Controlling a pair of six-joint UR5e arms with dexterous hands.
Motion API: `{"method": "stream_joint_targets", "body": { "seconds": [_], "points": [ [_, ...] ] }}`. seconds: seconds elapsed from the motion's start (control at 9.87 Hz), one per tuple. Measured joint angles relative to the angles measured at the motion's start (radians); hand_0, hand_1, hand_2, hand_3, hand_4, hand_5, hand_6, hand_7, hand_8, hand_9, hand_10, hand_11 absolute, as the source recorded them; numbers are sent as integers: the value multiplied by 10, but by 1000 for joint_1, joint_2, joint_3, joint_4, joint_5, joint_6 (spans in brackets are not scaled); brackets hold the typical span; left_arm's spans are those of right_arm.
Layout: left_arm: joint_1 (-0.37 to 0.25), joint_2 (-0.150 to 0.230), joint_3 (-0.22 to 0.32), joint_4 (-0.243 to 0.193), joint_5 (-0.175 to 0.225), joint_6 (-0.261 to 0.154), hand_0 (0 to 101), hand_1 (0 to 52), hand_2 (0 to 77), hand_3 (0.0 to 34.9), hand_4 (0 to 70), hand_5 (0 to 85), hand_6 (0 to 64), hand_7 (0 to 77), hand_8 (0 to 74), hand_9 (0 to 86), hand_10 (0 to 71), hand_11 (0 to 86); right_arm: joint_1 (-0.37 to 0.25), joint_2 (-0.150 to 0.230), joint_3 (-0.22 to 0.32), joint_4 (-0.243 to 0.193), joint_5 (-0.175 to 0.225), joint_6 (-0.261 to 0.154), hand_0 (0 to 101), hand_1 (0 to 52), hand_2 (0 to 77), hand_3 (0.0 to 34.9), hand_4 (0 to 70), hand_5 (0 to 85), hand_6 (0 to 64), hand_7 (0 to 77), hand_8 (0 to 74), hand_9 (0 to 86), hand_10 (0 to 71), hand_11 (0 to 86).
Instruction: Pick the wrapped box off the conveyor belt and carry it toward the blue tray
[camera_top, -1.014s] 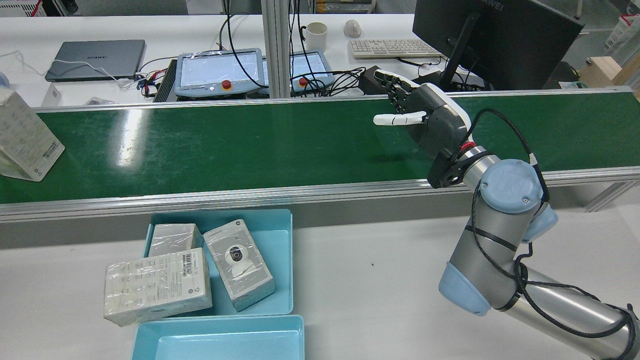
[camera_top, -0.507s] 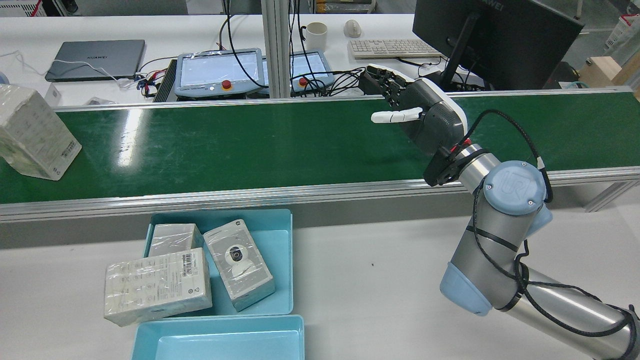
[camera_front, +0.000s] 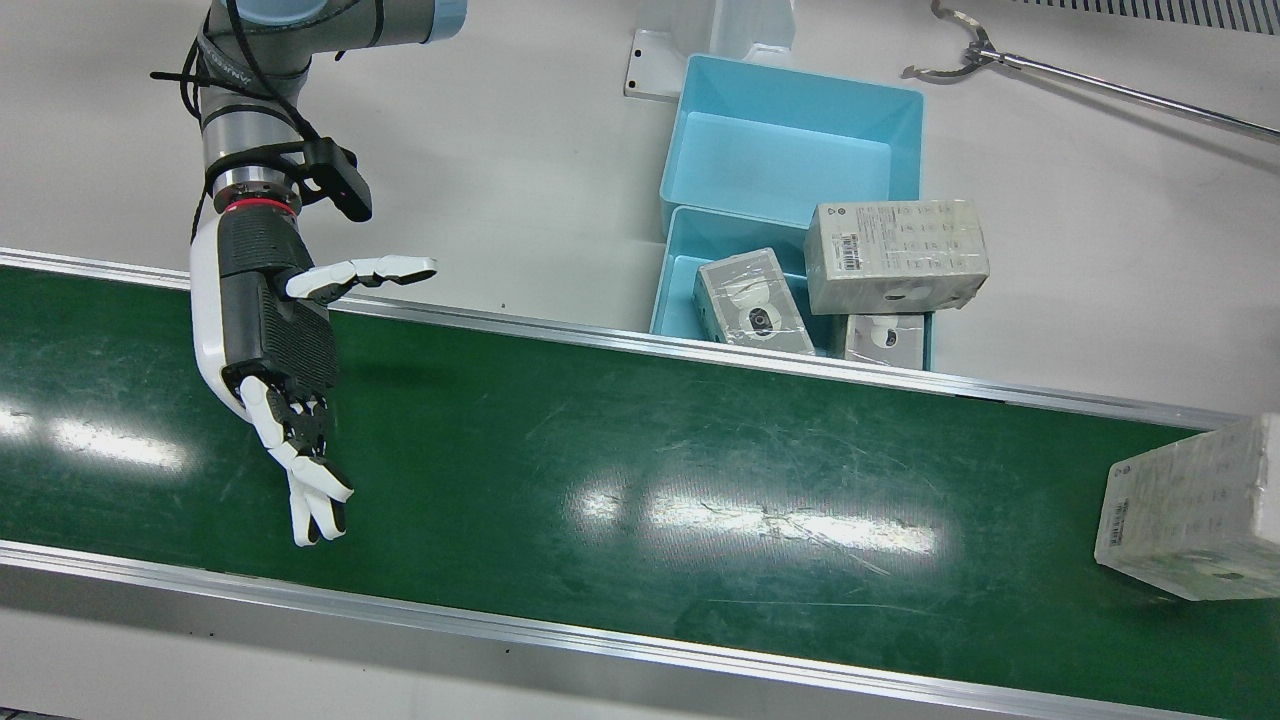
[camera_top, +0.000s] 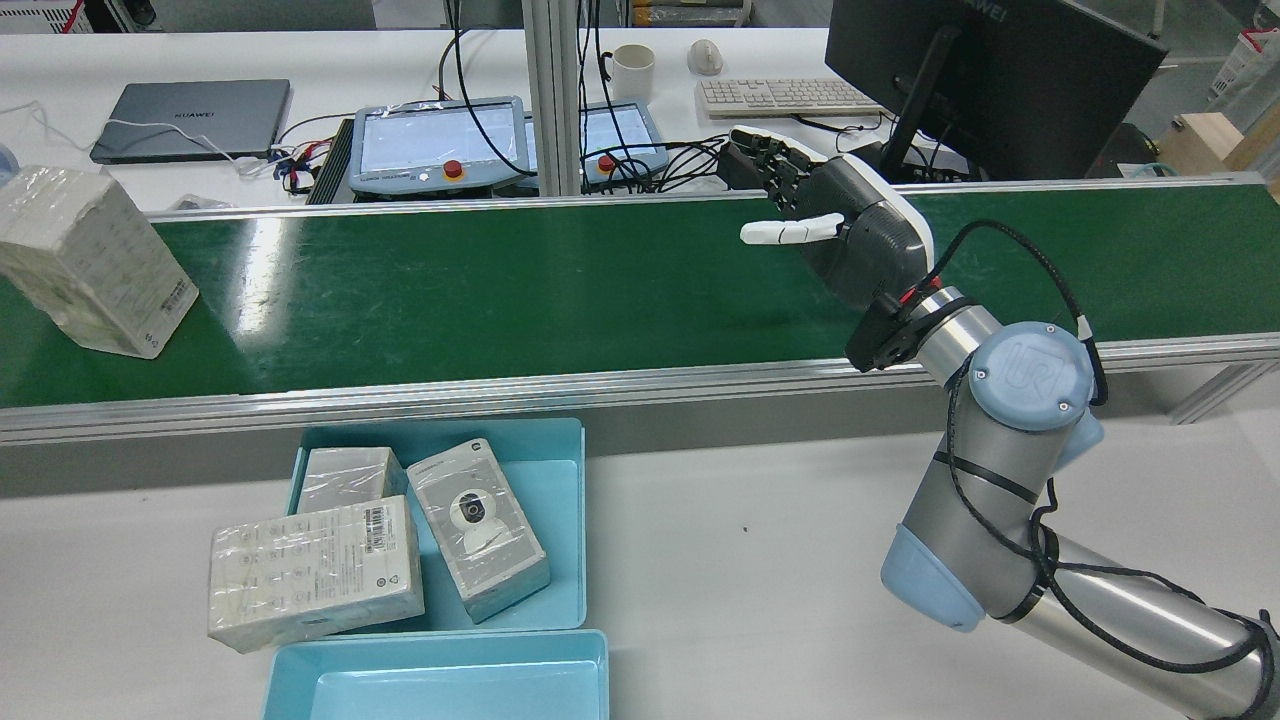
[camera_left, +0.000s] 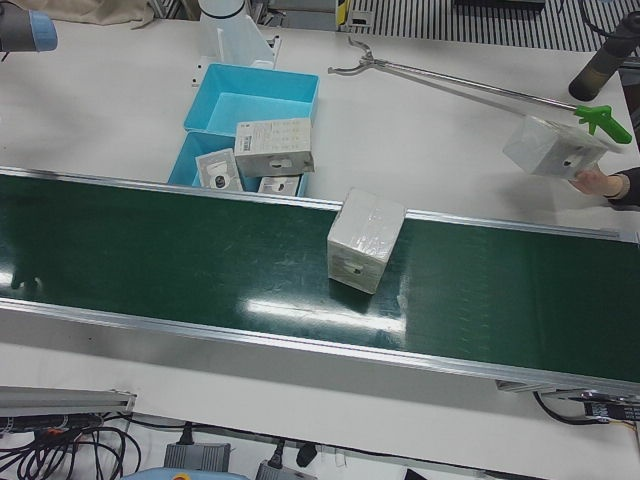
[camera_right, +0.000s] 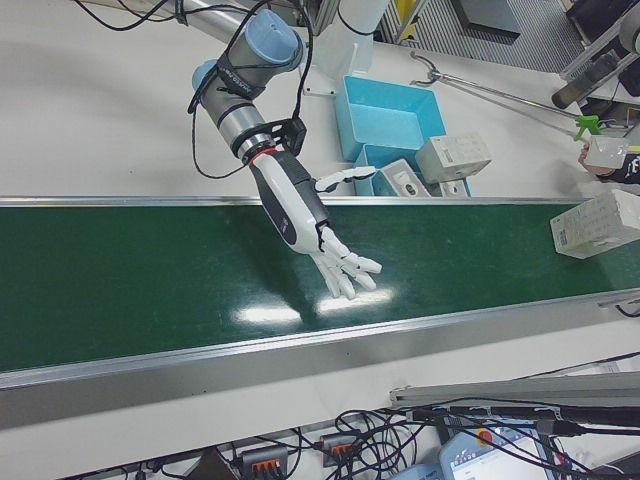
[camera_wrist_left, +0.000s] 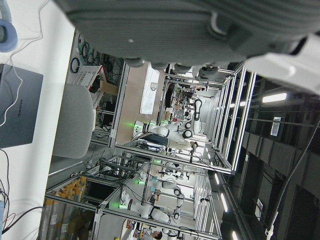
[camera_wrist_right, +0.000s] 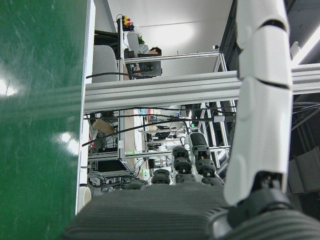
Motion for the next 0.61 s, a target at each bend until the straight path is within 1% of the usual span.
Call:
{"method": "stream_joint_targets", "body": {
  "seconds": [0.1, 0.61],
  "points": [
    [0, 0, 0, 0, 0, 0, 0, 0, 5, 0, 0, 11, 5, 5, 5, 5, 5, 5, 1, -1, 0, 0, 0, 0, 472, 142, 114, 0, 93, 175, 22, 27, 11, 44, 0, 5],
    [0, 0, 0, 0, 0, 0, 0, 0, 5, 0, 0, 11, 5, 5, 5, 0, 5, 5, -1, -1, 0, 0, 0, -2, 472, 142, 114, 0, 93, 175, 22, 27, 11, 44, 0, 5]
  ]
}}
